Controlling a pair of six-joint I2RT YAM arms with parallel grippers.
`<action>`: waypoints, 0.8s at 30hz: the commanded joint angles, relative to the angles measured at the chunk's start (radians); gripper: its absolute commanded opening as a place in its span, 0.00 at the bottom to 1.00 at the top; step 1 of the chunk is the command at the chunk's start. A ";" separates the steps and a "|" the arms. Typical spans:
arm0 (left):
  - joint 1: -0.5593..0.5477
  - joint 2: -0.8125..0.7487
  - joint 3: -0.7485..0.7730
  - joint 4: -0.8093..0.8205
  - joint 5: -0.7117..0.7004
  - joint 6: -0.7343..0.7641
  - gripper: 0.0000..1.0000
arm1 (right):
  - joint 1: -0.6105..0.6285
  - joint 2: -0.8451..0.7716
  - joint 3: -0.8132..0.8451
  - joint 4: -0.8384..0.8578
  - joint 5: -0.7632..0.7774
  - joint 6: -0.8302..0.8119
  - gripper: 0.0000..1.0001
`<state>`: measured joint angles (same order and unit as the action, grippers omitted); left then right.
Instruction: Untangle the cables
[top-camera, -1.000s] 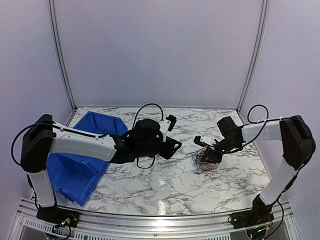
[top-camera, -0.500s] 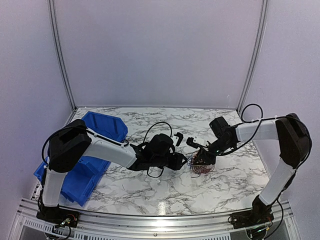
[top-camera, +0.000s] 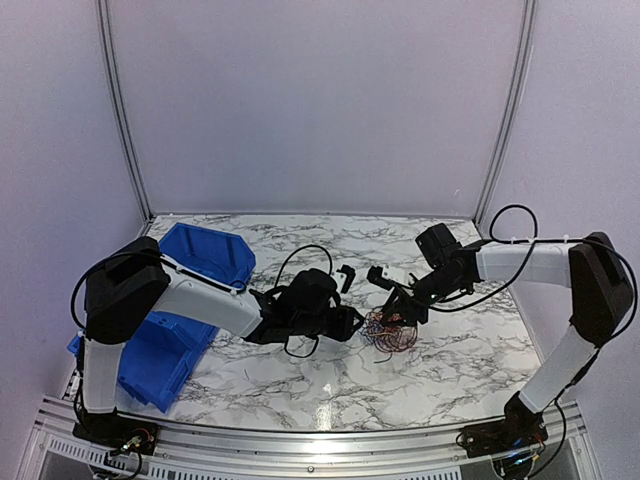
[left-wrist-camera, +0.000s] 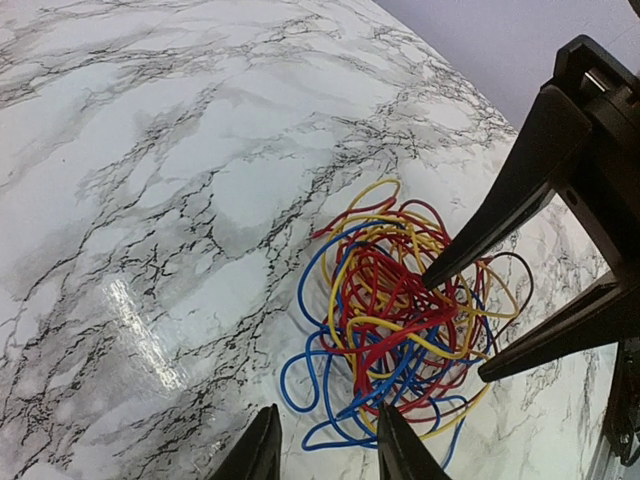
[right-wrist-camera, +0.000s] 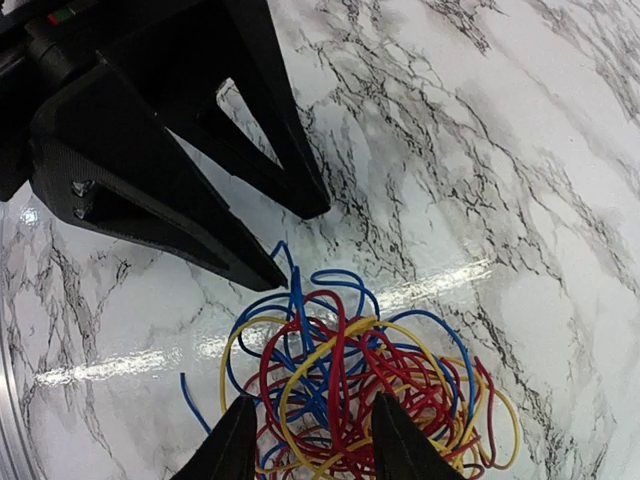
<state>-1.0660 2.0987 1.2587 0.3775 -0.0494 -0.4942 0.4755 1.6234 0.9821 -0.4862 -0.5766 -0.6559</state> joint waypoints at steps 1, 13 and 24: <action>-0.006 -0.030 -0.025 0.025 0.035 0.005 0.37 | -0.002 -0.045 -0.026 0.038 0.074 -0.023 0.42; -0.014 -0.049 -0.066 0.033 0.040 0.142 0.45 | 0.000 0.001 -0.028 0.038 0.104 -0.031 0.44; -0.040 -0.116 -0.231 0.265 -0.055 0.319 0.63 | 0.000 0.012 -0.030 0.032 0.099 -0.037 0.44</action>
<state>-1.0988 2.0014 1.0187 0.5480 -0.0349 -0.2493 0.4755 1.6192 0.9508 -0.4641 -0.4835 -0.6842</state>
